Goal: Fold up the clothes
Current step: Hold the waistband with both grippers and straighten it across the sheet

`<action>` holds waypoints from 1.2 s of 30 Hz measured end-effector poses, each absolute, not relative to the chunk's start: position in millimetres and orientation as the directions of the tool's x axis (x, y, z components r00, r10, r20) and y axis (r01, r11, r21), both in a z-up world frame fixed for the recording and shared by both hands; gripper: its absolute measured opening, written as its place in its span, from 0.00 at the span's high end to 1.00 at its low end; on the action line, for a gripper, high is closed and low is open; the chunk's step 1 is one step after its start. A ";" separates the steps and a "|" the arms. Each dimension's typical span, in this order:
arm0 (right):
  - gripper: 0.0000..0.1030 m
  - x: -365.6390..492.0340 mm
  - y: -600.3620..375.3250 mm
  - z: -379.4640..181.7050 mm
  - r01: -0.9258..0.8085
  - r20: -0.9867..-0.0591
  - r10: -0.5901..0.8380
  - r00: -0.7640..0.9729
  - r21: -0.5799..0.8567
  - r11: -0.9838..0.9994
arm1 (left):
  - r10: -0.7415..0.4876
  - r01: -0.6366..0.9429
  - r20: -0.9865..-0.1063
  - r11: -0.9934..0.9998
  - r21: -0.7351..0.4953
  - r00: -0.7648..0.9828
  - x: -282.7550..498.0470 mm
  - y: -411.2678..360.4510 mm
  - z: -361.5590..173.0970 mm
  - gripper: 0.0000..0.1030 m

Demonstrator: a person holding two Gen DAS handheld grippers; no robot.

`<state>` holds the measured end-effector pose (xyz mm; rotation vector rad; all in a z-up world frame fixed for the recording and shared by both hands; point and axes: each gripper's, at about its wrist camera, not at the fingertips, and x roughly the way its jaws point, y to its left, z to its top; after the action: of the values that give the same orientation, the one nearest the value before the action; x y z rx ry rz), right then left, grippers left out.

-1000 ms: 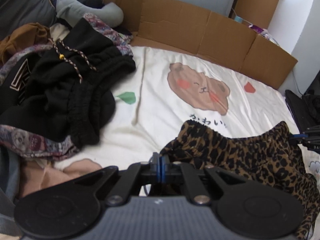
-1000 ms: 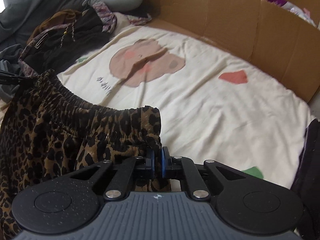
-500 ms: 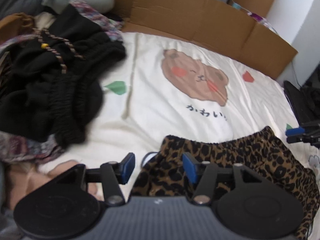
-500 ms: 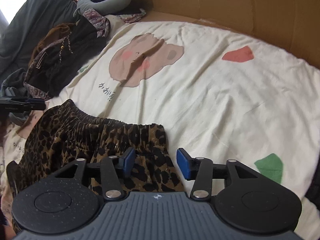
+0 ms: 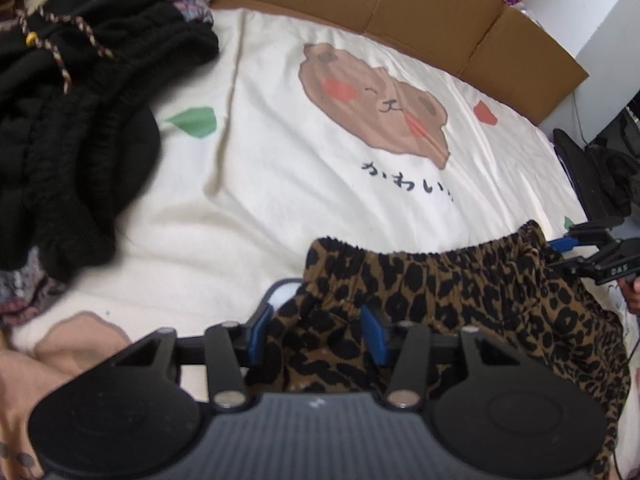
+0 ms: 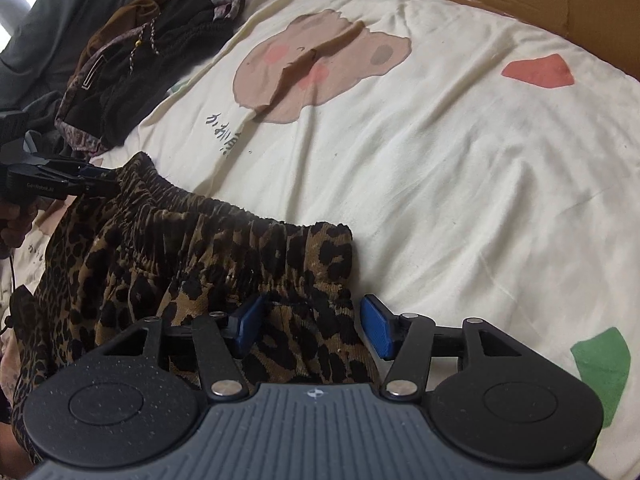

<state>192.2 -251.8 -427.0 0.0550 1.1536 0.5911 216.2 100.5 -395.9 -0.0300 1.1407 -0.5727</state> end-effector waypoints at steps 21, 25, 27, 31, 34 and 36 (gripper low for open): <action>0.90 172.1 -264.2 -382.4 -0.399 -0.821 0.417 0.389 0.257 0.880 | -0.378 0.525 -0.833 0.841 -0.127 0.404 202.7 79.3 -339.1 0.95; 0.90 172.3 -269.0 -372.1 -0.383 -0.821 0.384 0.422 0.223 0.897 | -0.398 0.539 -0.813 0.833 -0.127 0.425 207.3 70.5 -327.5 0.95; 0.90 173.0 -272.5 -365.3 -0.373 -0.817 0.367 0.445 0.204 0.905 | -0.410 0.544 -0.803 0.829 -0.130 0.432 210.4 65.9 -323.0 0.95; 0.90 175.9 -281.5 -353.3 -0.350 -0.805 0.334 0.490 0.169 0.921 | -0.422 0.566 -0.790 0.816 -0.118 0.444 218.5 54.0 -318.8 0.95; 0.90 181.3 -287.0 -349.8 -0.343 -0.801 0.316 0.508 0.148 0.927 | -0.426 0.575 -0.781 0.811 -0.105 0.458 227.8 44.4 -317.9 0.95; 0.90 186.1 -289.8 -349.2 -0.333 -0.799 0.301 0.520 0.134 0.933 | -0.426 0.578 -0.770 0.811 -0.092 0.475 234.4 38.5 -317.4 0.95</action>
<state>186.1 -289.8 -349.2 -0.0372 0.9507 0.3798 234.4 38.5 -317.4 0.1901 0.8836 -0.6179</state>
